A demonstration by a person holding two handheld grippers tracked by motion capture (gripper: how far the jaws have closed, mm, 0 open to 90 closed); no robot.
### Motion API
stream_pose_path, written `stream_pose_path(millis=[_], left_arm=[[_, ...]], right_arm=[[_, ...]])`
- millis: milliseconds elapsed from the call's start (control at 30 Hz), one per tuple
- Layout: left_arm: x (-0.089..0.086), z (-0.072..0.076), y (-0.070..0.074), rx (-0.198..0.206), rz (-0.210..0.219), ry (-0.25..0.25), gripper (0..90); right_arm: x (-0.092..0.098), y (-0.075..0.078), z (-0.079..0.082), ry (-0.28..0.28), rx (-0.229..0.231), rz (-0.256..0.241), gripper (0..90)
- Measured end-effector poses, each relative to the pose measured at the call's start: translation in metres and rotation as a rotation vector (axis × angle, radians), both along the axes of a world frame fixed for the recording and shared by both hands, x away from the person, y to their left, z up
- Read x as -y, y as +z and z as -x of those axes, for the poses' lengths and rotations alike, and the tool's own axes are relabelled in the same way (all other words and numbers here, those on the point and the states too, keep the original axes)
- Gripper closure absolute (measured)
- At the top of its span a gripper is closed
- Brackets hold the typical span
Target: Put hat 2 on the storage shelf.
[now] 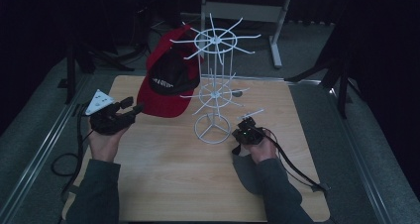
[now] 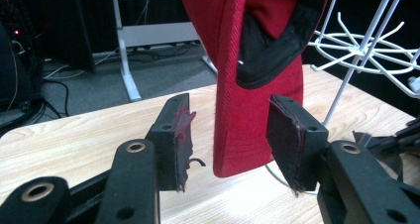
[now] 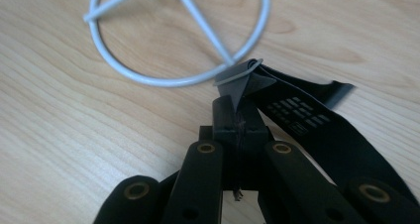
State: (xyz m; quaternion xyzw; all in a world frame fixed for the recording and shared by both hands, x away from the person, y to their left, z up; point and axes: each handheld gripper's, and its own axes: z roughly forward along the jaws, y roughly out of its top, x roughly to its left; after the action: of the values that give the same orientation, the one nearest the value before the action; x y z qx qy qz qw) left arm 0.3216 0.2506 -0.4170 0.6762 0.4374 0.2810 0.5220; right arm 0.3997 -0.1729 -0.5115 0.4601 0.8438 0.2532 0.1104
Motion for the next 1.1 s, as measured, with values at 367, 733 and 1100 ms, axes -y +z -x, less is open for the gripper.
stream_pose_path(millis=[367,733,1100], left_arm=[[0.003,0.0,-0.001,-0.002,-0.006,-0.006,52.4],[0.005,0.005,-0.003,0.003,-0.014,-0.013,51.8],[0.002,0.006,-0.011,-0.012,-0.012,-0.003,51.4]], right_arm=[[0.039,0.03,0.011,-0.042,0.114,-0.135,89.7],[0.051,0.068,0.021,-0.029,0.211,-0.209,89.7],[0.06,0.097,0.03,-0.019,0.276,-0.249,89.7]])
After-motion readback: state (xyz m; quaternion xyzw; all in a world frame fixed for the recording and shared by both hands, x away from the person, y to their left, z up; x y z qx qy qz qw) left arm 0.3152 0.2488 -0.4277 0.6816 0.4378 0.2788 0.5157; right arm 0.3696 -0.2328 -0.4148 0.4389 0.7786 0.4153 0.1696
